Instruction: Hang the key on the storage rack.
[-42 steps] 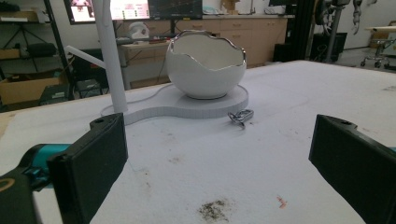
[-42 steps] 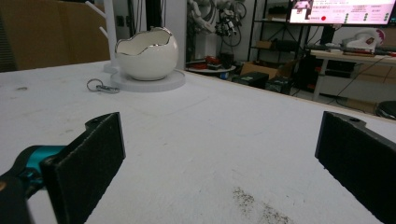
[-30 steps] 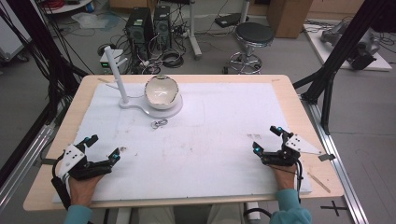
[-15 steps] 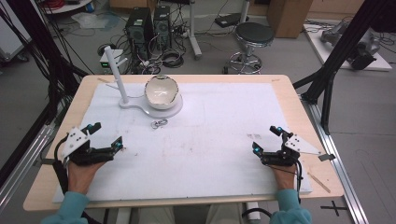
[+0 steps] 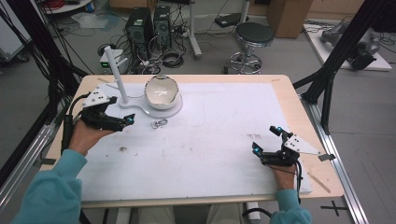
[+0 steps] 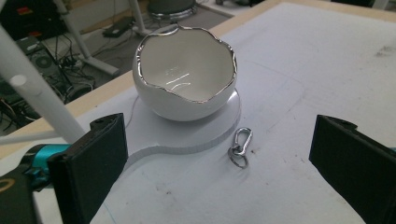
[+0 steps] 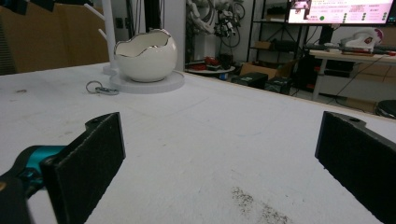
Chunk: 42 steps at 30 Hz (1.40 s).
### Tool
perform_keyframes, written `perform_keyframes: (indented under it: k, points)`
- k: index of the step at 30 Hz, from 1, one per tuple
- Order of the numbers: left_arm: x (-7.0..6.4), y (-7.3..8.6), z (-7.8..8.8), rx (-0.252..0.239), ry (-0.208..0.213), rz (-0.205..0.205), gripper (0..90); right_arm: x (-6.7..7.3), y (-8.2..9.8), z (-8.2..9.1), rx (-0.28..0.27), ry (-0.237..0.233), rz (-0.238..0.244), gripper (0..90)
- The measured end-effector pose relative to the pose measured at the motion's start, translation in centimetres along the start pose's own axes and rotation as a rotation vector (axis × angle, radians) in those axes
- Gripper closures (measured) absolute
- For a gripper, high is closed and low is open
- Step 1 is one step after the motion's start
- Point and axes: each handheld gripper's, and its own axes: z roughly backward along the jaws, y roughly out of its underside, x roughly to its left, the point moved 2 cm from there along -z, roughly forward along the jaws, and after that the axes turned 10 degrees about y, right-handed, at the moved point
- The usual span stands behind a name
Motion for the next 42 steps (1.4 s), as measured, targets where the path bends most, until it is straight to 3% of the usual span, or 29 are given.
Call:
perform_keyframes:
  k: [1,4,6,7,10,11,15,16,28,42]
  points:
    - [0.0,0.0,0.0,0.0,0.0,0.0,5.0,0.0,0.0,0.0,0.0,0.0,0.0,0.7]
    - [0.2,-0.8,-1.5,0.082,0.047,-0.021,5.0,0.0,0.0,0.0,0.0,-0.001,0.0,0.7]
    - [0.2,-1.1,-2.3,0.1,0.069,-0.01,5.0,0.0,0.0,0.0,0.0,-0.001,0.0,0.7]
    - [0.2,-1.3,-2.8,0.135,0.093,0.008,5.0,0.0,0.0,0.0,0.0,-0.001,0.0,0.7]
    - [0.1,-1.5,-4.0,0.199,0.112,-0.007,5.0,0.0,0.0,0.0,-0.001,0.005,-0.001,0.7]
    - [0.0,-1.5,-4.4,0.2,0.12,-0.002,5.0,0.0,0.0,0.0,0.0,0.0,-0.001,0.7]
    - [0.0,-1.4,-5.3,0.226,0.129,-0.002,5.0,0.0,0.0,0.0,0.0,0.002,0.004,0.7]
    - [0.1,-1.2,-5.9,0.265,0.127,0.003,5.0,0.0,0.0,0.0,-0.001,0.002,0.004,0.7]
    - [0.3,-0.3,-9.7,0.402,0.167,0.047,5.0,0.0,0.0,0.0,-0.001,0.003,0.006,0.7]
    - [0.4,1.2,-11.4,0.512,0.163,0.086,5.4,-0.1,0.0,0.0,-0.001,0.006,0.001,0.7]
